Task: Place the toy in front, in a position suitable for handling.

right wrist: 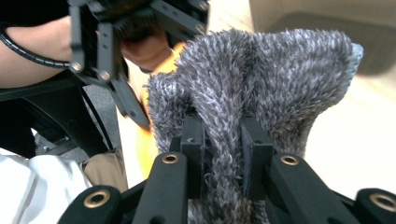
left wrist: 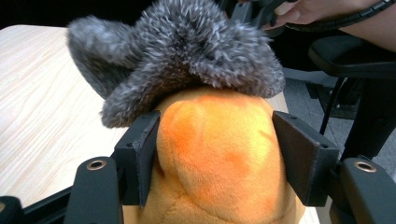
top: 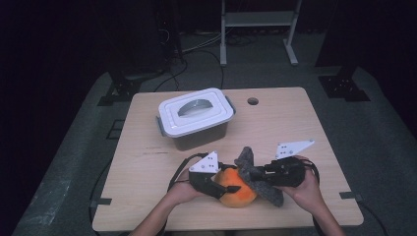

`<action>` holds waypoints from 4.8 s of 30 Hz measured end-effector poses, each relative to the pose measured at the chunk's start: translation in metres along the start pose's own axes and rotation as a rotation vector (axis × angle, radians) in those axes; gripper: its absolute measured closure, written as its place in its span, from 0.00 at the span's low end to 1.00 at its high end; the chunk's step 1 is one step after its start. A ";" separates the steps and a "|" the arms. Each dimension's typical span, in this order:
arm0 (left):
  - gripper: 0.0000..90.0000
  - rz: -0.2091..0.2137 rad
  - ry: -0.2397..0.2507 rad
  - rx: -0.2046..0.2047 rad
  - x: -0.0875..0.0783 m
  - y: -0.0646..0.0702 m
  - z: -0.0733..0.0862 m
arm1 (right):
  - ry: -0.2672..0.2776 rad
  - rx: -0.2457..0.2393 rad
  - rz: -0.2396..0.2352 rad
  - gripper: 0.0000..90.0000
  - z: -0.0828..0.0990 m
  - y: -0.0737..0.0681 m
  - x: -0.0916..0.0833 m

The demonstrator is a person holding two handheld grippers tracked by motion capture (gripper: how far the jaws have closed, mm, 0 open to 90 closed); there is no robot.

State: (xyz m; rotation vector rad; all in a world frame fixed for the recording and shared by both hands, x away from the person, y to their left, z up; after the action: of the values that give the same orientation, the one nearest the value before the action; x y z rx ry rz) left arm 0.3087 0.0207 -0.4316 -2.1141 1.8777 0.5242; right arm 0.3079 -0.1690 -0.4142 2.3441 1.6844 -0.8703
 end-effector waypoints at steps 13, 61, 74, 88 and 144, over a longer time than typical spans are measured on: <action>0.35 0.039 -0.010 0.020 0.010 0.010 -0.003 | 0.000 -0.087 0.004 0.82 -0.020 -0.021 0.009; 0.11 0.038 0.017 -0.148 -0.004 -0.023 0.018 | -0.035 -0.001 0.037 0.81 0.016 0.007 -0.009; 0.39 -0.011 -0.003 -0.083 -0.013 -0.019 0.008 | 0.073 -0.028 0.022 0.83 -0.012 -0.001 -0.013; 0.41 -0.070 -0.043 -0.050 -0.015 -0.016 0.003 | 0.064 0.013 0.032 0.84 -0.003 0.006 -0.006; 0.26 -0.006 -0.060 -0.158 0.012 -0.025 0.023 | -0.071 0.027 0.031 0.83 0.019 0.015 -0.017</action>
State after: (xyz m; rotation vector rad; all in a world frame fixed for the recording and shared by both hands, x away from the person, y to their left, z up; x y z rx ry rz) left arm 0.3327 0.0233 -0.4589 -2.1735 1.8517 0.7490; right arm 0.3104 -0.1966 -0.4239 2.3208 1.6144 -0.9639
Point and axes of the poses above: each handheld gripper's, and its own axes: x roughly forward along the jaws, z roughly out of its underside, y roughly to its right, the point moved 5 cm from there along x, roughly forward along the jaws, and after that the axes turned 2 degrees about -x, right-handed, at the moved point
